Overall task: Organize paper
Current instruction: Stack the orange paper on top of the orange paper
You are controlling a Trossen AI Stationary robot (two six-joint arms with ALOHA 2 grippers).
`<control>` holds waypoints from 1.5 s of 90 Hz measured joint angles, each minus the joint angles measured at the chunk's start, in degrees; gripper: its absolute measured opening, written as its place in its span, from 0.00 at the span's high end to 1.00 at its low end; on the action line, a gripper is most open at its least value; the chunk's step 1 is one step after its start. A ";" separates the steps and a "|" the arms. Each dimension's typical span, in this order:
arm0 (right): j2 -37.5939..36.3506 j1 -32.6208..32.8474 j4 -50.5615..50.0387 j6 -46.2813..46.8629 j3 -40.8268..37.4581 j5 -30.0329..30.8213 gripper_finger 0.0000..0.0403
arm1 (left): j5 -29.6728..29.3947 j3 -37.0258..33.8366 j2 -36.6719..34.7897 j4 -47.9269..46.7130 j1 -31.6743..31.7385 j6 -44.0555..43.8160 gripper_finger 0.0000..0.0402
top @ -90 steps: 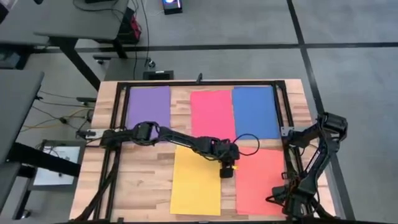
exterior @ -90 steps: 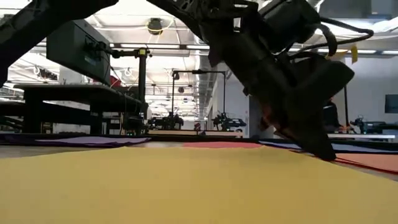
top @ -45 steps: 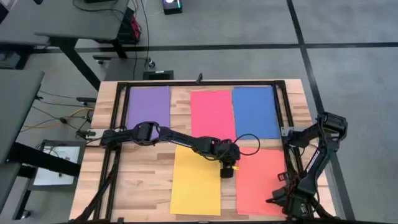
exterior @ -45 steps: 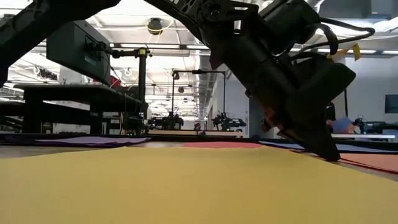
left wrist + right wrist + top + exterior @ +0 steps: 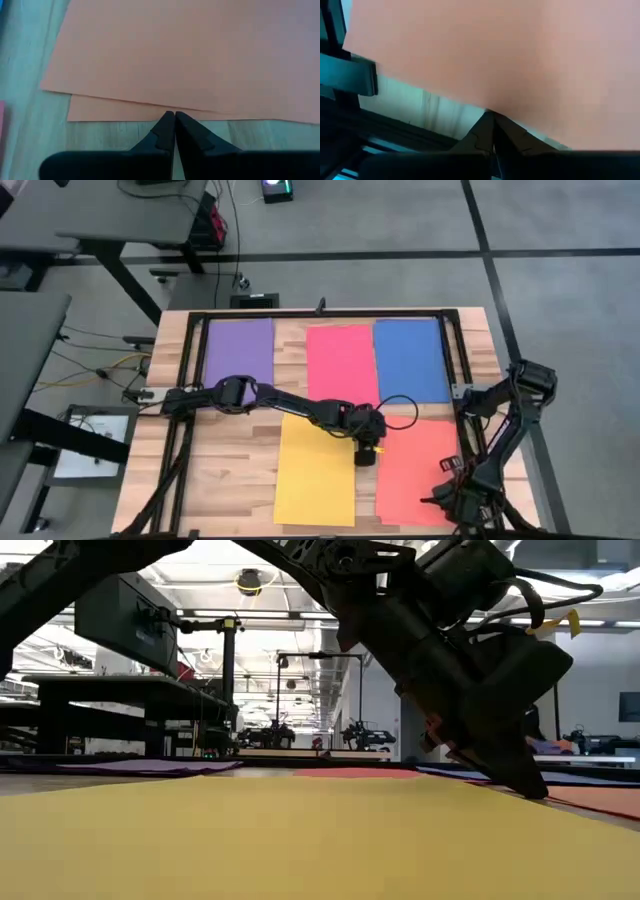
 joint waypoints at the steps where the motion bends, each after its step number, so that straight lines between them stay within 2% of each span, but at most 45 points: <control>1: 0.00 -0.03 0.01 -0.11 0.01 0.00 1.00 | 0.00 0.00 0.00 0.01 0.00 0.00 1.00; 33: 0.07 1.58 -1.68 1.04 0.99 0.98 1.00 | 0.76 0.10 -0.39 -0.58 0.02 0.37 1.00; 50: 0.11 1.97 -1.26 6.40 1.30 0.94 1.00 | 3.90 5.26 -0.31 -9.46 -0.94 0.38 1.00; 66: 0.07 3.36 -1.15 7.27 1.36 1.01 1.00 | 5.42 9.16 -0.20 -14.68 -4.63 0.41 1.00; 95: 0.00 3.86 -1.00 7.30 1.40 1.39 1.00 | 5.24 9.49 1.43 -10.80 -9.41 -4.51 1.00; 135: -0.09 3.82 -0.30 5.96 1.03 1.01 1.00 | 4.81 9.49 2.05 -7.38 -11.52 -8.20 1.00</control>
